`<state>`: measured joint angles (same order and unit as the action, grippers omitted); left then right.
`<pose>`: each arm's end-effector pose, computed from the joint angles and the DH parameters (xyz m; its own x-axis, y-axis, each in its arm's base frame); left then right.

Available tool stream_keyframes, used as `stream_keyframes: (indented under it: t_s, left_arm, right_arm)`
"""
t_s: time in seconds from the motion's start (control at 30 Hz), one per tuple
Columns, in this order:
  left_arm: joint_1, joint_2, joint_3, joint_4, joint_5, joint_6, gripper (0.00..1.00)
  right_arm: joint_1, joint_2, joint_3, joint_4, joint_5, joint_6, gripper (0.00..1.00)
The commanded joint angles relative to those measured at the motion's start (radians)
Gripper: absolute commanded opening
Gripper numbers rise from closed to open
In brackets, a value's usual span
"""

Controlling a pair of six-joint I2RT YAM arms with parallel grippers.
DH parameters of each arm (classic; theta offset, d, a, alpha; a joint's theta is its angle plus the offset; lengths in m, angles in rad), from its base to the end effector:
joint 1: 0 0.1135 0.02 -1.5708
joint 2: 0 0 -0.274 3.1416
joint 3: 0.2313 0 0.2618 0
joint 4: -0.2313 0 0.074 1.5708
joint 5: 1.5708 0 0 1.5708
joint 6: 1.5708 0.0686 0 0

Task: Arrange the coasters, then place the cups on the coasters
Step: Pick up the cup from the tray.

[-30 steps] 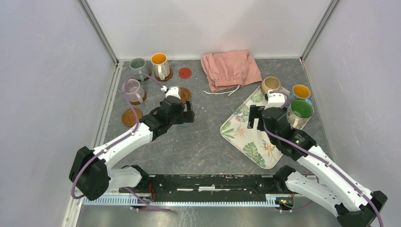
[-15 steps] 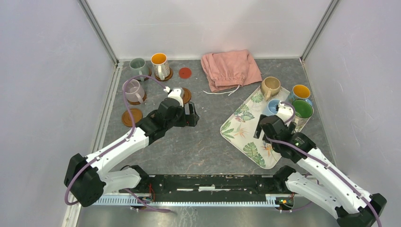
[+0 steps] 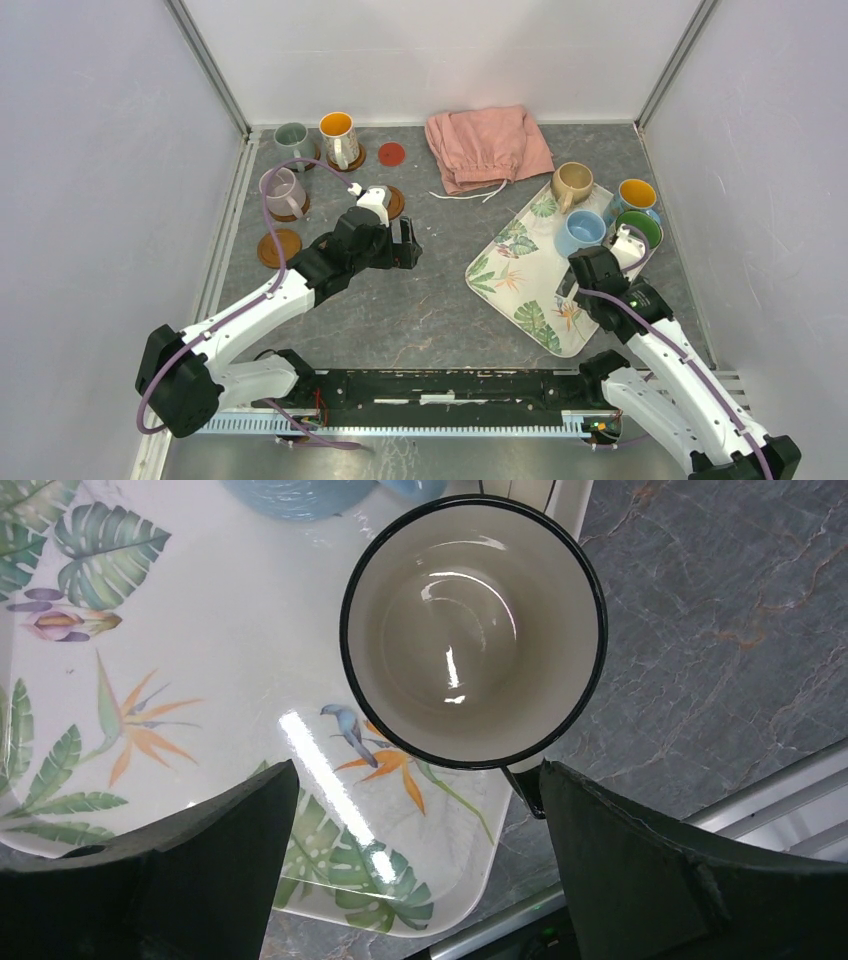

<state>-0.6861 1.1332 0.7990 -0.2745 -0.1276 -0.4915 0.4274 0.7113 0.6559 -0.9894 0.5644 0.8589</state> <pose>0.2228 -0.1712 0.2536 -0.6485 -0.0740 -0.7576 0.2740 0.9059 -0.3230 0.1394 0.0232 0.2241 -0.5943 0.4323 -0.6782 0.5268 0.8464 0.0779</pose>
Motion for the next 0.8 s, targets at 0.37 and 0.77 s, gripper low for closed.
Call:
stream_keyframes:
  t_s: [0.37,0.77]
  left_arm:
    - [0.000,-0.018,0.023,0.032,0.002,0.029,1.00]
    - [0.000,-0.024,0.020,0.033,-0.011,0.030,1.00]
  right_arm:
    - [-0.073,-0.026,-0.018,0.015,-0.038,-0.022,0.98]
    - [-0.079,-0.024,-0.089,0.176,-0.166,-0.090,0.98]
